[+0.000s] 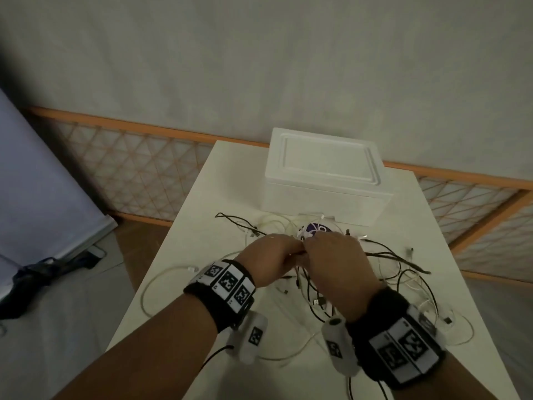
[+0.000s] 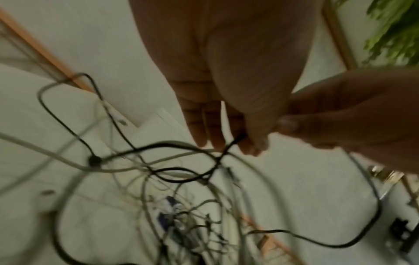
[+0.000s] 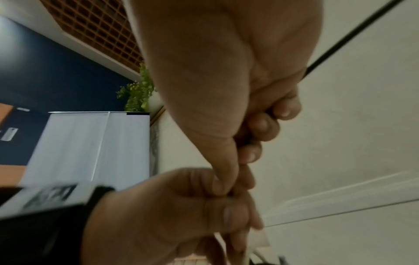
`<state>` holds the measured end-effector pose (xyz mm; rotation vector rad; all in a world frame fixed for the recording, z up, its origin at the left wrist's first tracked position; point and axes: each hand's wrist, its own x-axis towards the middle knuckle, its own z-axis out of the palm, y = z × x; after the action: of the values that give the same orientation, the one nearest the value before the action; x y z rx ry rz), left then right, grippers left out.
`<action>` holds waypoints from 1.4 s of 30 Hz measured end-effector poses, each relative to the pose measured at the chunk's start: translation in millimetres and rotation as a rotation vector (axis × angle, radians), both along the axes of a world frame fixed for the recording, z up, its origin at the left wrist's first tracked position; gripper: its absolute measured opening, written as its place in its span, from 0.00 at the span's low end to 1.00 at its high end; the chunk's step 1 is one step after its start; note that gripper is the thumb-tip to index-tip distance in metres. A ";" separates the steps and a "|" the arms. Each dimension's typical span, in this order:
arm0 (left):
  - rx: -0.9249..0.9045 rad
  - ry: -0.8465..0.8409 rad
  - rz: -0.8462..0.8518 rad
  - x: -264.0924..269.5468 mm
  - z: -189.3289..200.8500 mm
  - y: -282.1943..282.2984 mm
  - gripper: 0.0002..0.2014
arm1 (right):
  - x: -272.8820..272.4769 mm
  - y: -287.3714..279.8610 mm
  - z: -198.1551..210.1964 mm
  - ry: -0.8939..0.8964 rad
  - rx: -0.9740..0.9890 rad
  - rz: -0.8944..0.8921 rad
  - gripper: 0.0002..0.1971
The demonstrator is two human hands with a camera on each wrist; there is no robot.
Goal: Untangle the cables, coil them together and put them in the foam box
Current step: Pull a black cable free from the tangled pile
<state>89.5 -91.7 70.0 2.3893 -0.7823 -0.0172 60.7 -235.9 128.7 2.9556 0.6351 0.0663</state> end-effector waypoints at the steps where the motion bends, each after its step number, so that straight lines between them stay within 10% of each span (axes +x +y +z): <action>1: -0.026 0.017 -0.028 -0.5 -6.6 4.6 0.09 | 2.6 -2.7 1.4 0.010 0.010 0.011 0.08; 8: 0.181 0.288 0.171 11.2 -57.7 43.0 0.14 | -0.4 -36.0 22.4 0.091 0.905 -0.104 0.09; 13: 0.139 0.261 0.212 10.7 -55.2 44.4 0.13 | 11.1 -61.6 4.3 -0.165 0.293 -0.220 0.19; 17: 0.137 0.010 0.074 5.4 -21.5 8.4 0.13 | 1.4 -20.5 -6.3 0.068 0.022 0.071 0.29; 21: 0.044 -0.075 -0.048 -3.6 -9.2 5.8 0.20 | 5.8 -12.9 -11.5 0.216 0.288 -0.047 0.12; 30: 0.233 0.209 0.115 14.4 -54.8 47.4 0.10 | -9.6 -27.5 39.0 -0.170 0.893 0.099 0.08; 36: -0.208 0.271 0.496 18.4 -53.5 68.4 0.05 | 0.0 -47.5 25.1 0.114 0.565 -0.089 0.11; 39: -0.833 0.650 0.754 19.5 -38.0 65.8 0.16 | 0.1 -50.5 14.7 0.187 0.512 -0.051 0.11; 42: -1.316 1.125 0.637 13.4 -12.3 63.7 0.19 | -2.2 -43.6 5.5 0.139 0.526 -0.030 0.12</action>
<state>102.9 -28.1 57.7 0.9462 0.4569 -0.4012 58.5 -279.6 134.2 3.5009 0.6781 0.0274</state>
